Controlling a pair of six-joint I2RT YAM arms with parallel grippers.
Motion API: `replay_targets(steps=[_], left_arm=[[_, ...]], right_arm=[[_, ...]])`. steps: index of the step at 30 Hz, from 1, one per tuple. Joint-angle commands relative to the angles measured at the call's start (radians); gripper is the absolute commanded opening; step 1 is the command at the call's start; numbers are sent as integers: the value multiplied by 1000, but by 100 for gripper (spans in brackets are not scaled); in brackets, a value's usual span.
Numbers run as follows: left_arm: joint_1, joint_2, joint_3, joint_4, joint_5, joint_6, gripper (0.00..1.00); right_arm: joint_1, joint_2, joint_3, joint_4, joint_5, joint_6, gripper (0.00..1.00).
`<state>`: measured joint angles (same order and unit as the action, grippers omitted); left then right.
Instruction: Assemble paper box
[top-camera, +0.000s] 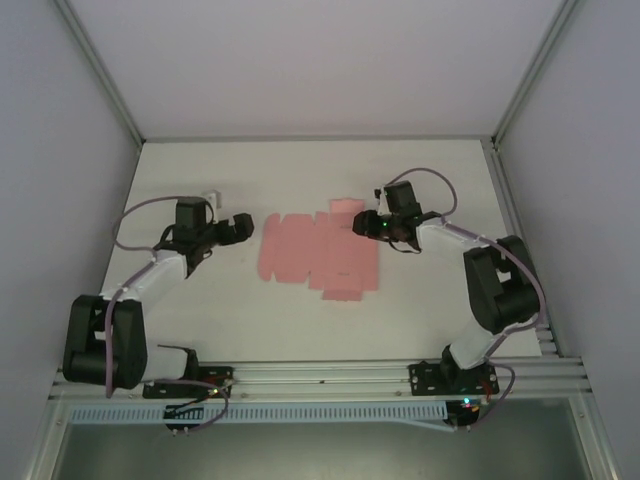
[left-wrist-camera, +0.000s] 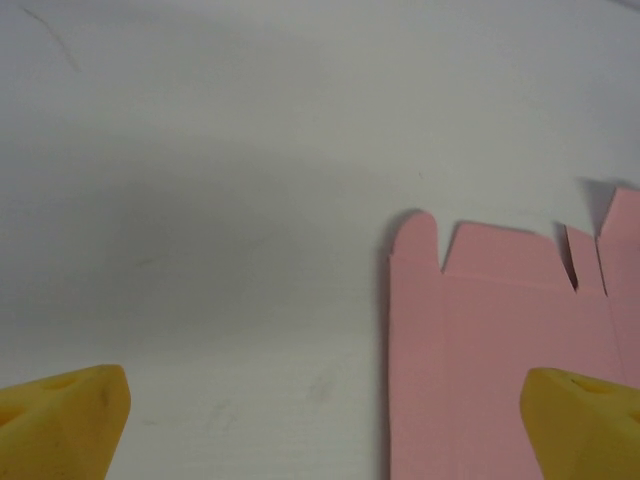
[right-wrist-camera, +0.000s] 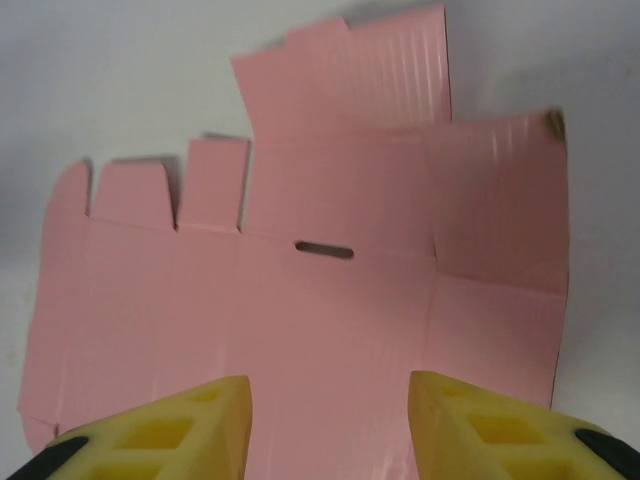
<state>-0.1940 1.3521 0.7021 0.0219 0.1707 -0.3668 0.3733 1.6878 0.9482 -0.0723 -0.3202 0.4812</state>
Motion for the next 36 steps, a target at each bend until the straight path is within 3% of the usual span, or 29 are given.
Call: replay_targets(steps=[1,16,26,32,36], left_arm=[[-26,52,40,-15,87,-26,100],[-89,291,114,56,327,-44,100],[-120,365,82,140,373,-94,98],[-128,370,50,257,472,-125,82],[-129,342,28,321,500,-132,62]], right_arm=[[-31,62,-15,10,-25,30,43],[-89,165,-112,88,-71,4,36],[-97,168,-173,122,-86,7,35],[-99,177,-192,163,-117,28,35],[-98,166,-200,188,-128,35,35]])
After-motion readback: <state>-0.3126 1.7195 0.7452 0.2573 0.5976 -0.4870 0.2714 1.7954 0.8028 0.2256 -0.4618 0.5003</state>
